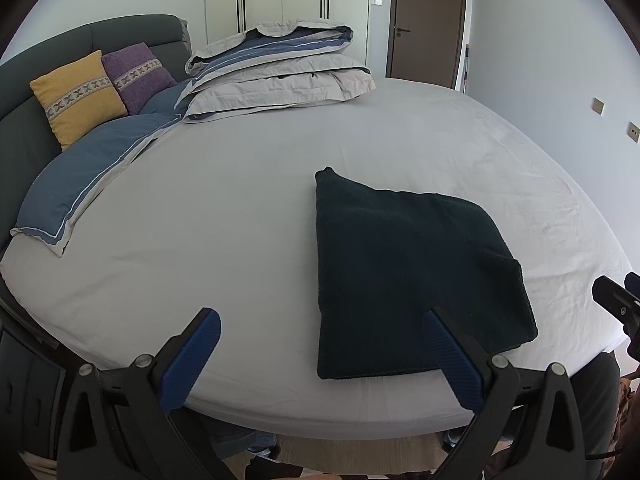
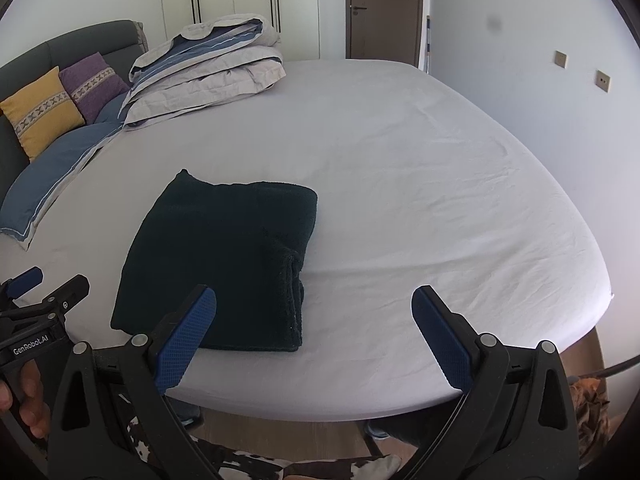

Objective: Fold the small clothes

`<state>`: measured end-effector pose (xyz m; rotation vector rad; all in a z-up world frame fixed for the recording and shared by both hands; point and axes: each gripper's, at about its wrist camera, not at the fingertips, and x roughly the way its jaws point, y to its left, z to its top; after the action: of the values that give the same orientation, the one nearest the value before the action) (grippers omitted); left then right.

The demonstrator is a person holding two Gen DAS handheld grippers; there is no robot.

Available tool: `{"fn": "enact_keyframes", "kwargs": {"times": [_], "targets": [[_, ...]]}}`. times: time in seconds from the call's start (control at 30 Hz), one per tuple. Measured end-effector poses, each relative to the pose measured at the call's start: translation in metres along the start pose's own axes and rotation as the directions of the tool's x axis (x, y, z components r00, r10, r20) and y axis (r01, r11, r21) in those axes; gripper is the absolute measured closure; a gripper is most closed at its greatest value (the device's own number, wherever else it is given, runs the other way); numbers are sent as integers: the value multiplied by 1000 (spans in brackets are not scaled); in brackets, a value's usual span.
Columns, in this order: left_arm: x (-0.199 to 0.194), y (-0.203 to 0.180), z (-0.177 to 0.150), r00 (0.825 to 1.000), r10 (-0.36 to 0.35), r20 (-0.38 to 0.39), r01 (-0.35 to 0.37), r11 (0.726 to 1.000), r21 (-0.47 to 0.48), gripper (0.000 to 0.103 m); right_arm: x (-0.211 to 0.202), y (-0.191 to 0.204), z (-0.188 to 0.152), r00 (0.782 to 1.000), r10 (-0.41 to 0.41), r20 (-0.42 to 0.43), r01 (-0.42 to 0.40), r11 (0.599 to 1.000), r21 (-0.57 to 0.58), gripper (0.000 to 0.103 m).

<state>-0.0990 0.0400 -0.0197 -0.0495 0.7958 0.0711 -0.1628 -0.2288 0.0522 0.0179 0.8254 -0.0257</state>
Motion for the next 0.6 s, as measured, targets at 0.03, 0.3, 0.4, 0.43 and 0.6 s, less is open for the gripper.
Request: {"fn": "enact_keyframes", "kwargs": {"times": [0.03, 0.3, 0.4, 0.43, 0.6], "targets": [[0, 0, 0, 1000, 0, -1, 0, 1000, 1, 0, 1, 1, 0, 1000, 2, -1, -2, 1000, 0, 3], [0, 0, -2, 1000, -1, -4, 1, 1000, 0, 0, 1, 4, -1, 1000, 7, -3, -7, 1000, -1, 3], [0, 0, -2, 1000, -1, -4, 1, 1000, 0, 0, 3, 6, -2, 1000, 10, -5, -10, 1000, -4, 3], [0, 0, -2, 1000, -1, -4, 1, 1000, 0, 0, 3, 7, -2, 1000, 11, -6, -11, 1000, -5, 3], [1, 0, -3, 1000, -2, -5, 2, 1000, 3, 0, 3, 9, -3, 1000, 15, -6, -15, 1000, -11, 3]]}}
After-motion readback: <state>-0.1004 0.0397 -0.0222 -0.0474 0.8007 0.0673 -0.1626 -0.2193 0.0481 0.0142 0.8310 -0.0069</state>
